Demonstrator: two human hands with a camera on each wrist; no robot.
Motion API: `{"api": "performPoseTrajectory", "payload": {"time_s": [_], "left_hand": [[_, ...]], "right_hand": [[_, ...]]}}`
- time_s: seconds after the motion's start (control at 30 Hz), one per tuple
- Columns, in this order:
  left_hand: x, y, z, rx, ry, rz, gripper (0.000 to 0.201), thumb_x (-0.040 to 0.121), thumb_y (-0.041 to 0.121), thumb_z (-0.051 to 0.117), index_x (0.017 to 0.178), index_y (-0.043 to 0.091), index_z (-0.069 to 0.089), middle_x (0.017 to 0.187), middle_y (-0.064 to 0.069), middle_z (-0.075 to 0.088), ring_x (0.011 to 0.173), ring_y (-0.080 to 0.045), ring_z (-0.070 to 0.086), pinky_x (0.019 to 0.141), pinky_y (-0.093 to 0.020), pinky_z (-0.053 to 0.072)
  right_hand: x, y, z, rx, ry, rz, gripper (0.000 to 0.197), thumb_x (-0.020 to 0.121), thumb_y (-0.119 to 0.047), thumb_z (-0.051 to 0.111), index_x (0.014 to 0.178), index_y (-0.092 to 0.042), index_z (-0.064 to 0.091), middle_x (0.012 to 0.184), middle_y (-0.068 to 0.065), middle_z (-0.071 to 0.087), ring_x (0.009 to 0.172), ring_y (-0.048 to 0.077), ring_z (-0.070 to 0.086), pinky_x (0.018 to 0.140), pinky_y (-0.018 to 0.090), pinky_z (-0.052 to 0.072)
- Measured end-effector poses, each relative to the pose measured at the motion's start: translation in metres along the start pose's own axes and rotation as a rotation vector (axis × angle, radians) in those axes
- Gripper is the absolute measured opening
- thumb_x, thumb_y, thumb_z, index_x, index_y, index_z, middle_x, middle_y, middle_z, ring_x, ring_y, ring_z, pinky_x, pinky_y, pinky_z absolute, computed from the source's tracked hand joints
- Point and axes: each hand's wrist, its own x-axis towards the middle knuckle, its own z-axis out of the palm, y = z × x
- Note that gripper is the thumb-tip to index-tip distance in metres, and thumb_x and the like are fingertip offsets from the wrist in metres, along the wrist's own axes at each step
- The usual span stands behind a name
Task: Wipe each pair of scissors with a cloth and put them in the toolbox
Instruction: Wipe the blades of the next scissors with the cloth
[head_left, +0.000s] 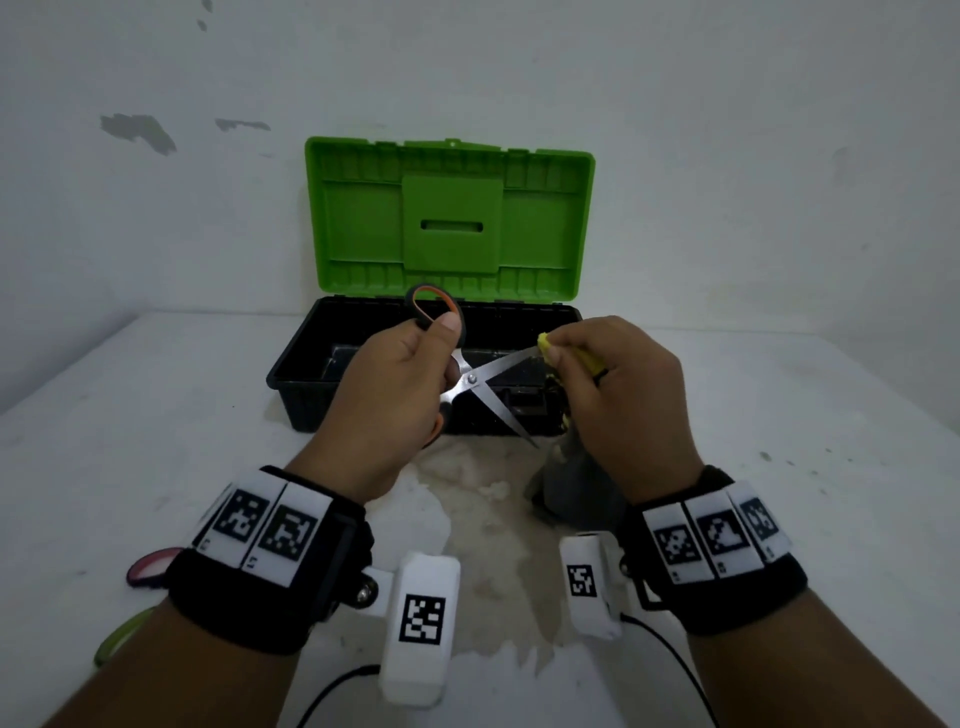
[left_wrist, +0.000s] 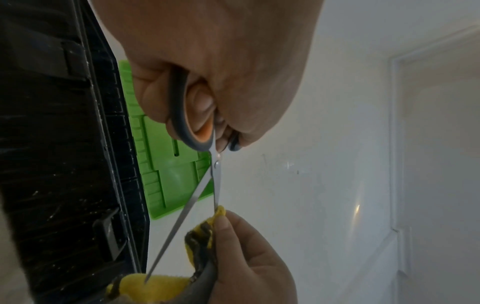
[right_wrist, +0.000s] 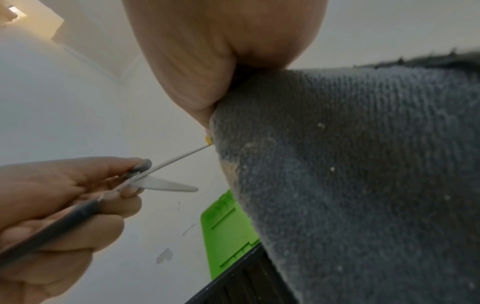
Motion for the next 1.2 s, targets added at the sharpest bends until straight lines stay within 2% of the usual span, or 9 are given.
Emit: {"api": "performPoseTrajectory", "payload": {"time_s": [0.17,0.27,0.47,0.63,0.7,0.83,1.03,1.13,1.2], "left_hand": [[-0.002,-0.001,-0.007,0.025,0.048,-0.050,0.046,0.100,0.044,0.047,0.070,0.010,0.053,0.063,-0.004,0.036,0.042,-0.007,0.030,0.038,-0.017,0.027],[-0.003,0.000,-0.009,0.034,0.058,-0.064,0.045,0.100,0.044,0.047,0.069,0.011,0.052,0.064,-0.003,0.036,0.042,-0.007,0.031,0.038,-0.015,0.028],[-0.008,0.006,-0.007,0.002,0.044,0.000,0.044,0.101,0.042,0.047,0.069,0.012,0.053,0.066,-0.008,0.038,0.047,-0.014,0.030,0.038,-0.019,0.027],[-0.012,0.005,-0.013,0.000,0.051,0.007,0.045,0.100,0.042,0.047,0.068,0.011,0.052,0.054,0.001,0.036,0.038,-0.009,0.028,0.037,-0.019,0.027],[-0.011,0.006,-0.014,0.000,0.050,0.005,0.046,0.100,0.042,0.047,0.067,0.012,0.051,0.052,0.004,0.035,0.038,-0.008,0.028,0.037,-0.018,0.027],[-0.009,0.010,-0.013,0.002,0.028,0.027,0.045,0.101,0.042,0.047,0.067,0.013,0.051,0.063,-0.009,0.035,0.044,-0.013,0.027,0.037,-0.020,0.026],[-0.012,0.007,-0.016,0.068,0.011,0.051,0.046,0.100,0.044,0.046,0.069,0.010,0.051,0.061,-0.007,0.035,0.041,-0.012,0.028,0.041,-0.023,0.026],[-0.011,0.006,-0.017,0.042,0.029,-0.041,0.047,0.100,0.045,0.047,0.070,0.010,0.053,0.061,-0.005,0.035,0.044,-0.012,0.029,0.039,-0.021,0.026],[-0.008,0.006,-0.018,0.038,0.048,-0.116,0.045,0.099,0.047,0.048,0.072,0.011,0.055,0.065,-0.004,0.038,0.050,-0.012,0.033,0.042,-0.021,0.029]], "right_hand": [[-0.006,-0.005,-0.008,0.003,0.037,0.056,0.007,0.089,-0.010,0.068,0.095,-0.013,0.071,0.090,-0.002,0.068,0.084,0.000,0.054,0.079,-0.001,0.033],[-0.008,-0.026,-0.011,0.050,0.015,-0.052,0.007,0.090,-0.010,0.068,0.096,-0.011,0.071,0.093,-0.003,0.067,0.086,0.000,0.054,0.081,0.003,0.036],[-0.013,-0.053,0.008,0.064,-0.101,-0.177,0.011,0.093,-0.011,0.064,0.099,-0.008,0.073,0.097,0.003,0.068,0.088,0.017,0.063,0.078,0.031,0.052],[-0.006,-0.034,0.004,0.058,-0.020,-0.059,0.008,0.089,-0.010,0.067,0.094,-0.010,0.074,0.092,-0.001,0.070,0.086,0.010,0.061,0.081,0.006,0.040],[-0.005,-0.037,0.005,0.061,-0.019,-0.050,0.008,0.089,-0.010,0.066,0.094,-0.011,0.073,0.092,-0.002,0.070,0.087,0.010,0.062,0.081,0.007,0.041],[-0.011,-0.059,0.011,0.091,-0.065,-0.166,0.009,0.091,-0.008,0.065,0.096,-0.007,0.073,0.094,0.003,0.070,0.087,0.017,0.063,0.079,0.026,0.051],[0.000,-0.025,0.001,-0.017,-0.034,-0.059,0.008,0.089,-0.011,0.067,0.092,-0.012,0.074,0.091,-0.002,0.070,0.083,0.004,0.058,0.079,0.003,0.038],[0.006,-0.006,-0.007,-0.083,-0.052,0.008,0.008,0.089,-0.013,0.067,0.093,-0.014,0.074,0.091,-0.001,0.071,0.085,0.010,0.062,0.079,0.011,0.042],[0.009,-0.005,-0.014,-0.066,-0.025,0.033,0.008,0.090,-0.015,0.067,0.095,-0.015,0.073,0.091,-0.003,0.070,0.084,0.007,0.060,0.079,0.009,0.042]]}}
